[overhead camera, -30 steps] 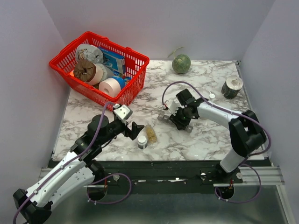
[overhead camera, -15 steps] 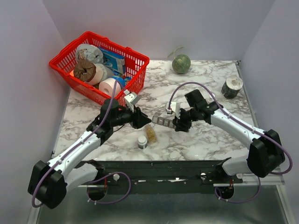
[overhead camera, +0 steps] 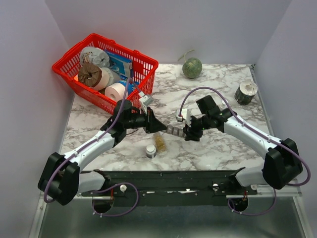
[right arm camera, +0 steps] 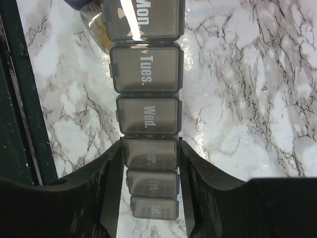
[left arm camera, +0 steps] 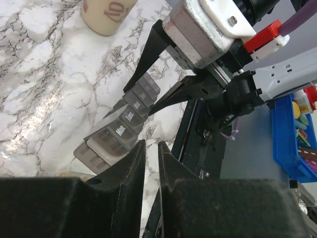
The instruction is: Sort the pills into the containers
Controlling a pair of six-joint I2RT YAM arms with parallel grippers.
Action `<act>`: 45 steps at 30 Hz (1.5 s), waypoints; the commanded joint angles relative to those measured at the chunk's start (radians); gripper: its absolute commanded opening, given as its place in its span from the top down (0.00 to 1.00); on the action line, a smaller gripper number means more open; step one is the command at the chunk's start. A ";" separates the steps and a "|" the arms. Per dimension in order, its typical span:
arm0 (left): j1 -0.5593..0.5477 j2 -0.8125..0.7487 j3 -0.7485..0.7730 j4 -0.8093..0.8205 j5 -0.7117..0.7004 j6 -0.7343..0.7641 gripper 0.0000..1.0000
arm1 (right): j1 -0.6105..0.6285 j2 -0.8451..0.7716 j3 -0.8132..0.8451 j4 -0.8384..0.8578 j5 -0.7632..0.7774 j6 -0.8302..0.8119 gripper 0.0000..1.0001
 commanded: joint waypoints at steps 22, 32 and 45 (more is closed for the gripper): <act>-0.008 0.110 0.013 0.204 -0.315 -0.231 0.77 | 0.031 -0.058 -0.035 0.010 -0.021 -0.025 0.67; -0.011 0.130 0.019 0.078 -0.312 -0.171 0.77 | 0.031 -0.055 -0.025 0.020 0.006 -0.008 0.67; 0.020 -0.120 0.080 -0.149 -0.398 -0.039 0.65 | 0.031 -0.019 -0.030 0.024 0.022 0.006 0.67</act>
